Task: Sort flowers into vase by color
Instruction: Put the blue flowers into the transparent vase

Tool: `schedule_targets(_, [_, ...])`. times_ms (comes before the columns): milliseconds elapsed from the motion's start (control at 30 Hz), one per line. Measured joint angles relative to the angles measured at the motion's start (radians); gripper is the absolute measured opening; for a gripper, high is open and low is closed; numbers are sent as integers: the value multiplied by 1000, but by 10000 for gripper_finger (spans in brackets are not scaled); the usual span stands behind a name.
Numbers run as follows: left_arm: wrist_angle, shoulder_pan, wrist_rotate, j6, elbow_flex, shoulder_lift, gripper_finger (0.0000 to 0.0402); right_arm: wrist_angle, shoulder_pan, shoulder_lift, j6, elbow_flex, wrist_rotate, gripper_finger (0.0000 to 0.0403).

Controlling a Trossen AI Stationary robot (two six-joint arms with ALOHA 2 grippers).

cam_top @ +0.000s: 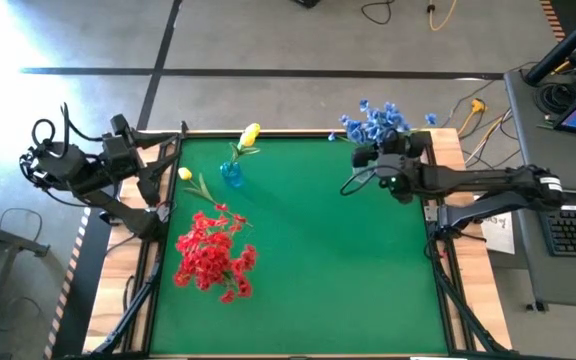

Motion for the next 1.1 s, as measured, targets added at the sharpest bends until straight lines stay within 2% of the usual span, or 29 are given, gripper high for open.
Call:
schedule_targets(200, [1,0,0,0,0,0,194,0,0,16,23,0,0,35])
schedule_targets(733, [1,0,0,0,0,0,194,-3,3,-37,46,0,-12,146])
schedule_targets(1000, [1,0,-1,-5,0,0,194,-18,3,-60,55,1,-148,201])
schedule_targets(1100, [1,0,-1,-5,0,0,194,-100,3,-63,86,31,-183,221])
